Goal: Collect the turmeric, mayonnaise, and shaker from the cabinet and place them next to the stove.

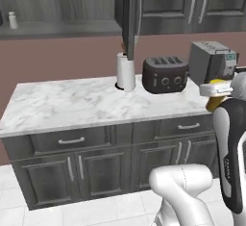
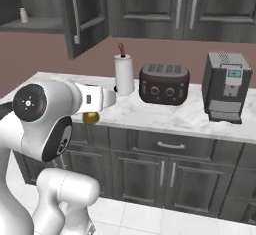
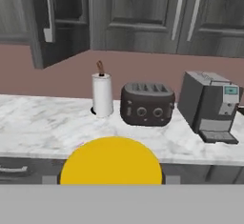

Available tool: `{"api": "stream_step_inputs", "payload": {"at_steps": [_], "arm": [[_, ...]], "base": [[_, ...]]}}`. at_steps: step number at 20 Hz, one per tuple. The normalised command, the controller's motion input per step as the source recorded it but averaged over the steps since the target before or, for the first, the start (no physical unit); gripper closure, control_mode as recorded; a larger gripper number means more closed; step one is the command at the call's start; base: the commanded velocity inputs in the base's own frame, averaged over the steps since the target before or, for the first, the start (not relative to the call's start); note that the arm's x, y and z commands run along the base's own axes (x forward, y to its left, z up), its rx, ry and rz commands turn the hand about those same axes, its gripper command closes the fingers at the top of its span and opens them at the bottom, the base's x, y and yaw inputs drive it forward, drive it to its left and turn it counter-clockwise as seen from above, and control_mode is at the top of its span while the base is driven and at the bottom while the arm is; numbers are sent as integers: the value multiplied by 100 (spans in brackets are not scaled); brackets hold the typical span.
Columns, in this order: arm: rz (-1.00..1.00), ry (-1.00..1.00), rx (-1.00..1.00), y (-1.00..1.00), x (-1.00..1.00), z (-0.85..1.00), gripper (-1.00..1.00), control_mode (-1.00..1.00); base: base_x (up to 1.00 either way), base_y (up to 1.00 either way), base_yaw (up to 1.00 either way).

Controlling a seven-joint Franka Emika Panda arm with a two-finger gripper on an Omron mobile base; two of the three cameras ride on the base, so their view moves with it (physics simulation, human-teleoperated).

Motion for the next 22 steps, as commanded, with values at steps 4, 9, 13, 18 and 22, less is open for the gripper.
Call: {"api": "stream_step_inputs", "payload": {"at_steps": [4, 9, 13, 18, 22], "arm": [[0, 0, 0, 0, 0, 0, 100, 100], [0, 0, 0, 0, 0, 0, 100, 100], [0, 0, 0, 0, 0, 0, 100, 100], [0, 0, 0, 0, 0, 0, 100, 100], [0, 0, 0, 0, 0, 0, 100, 100]], "base": [[12, -91, 0], [16, -99, 0], [14, -100, 0], [29, -96, 0], [38, -89, 0]]}}
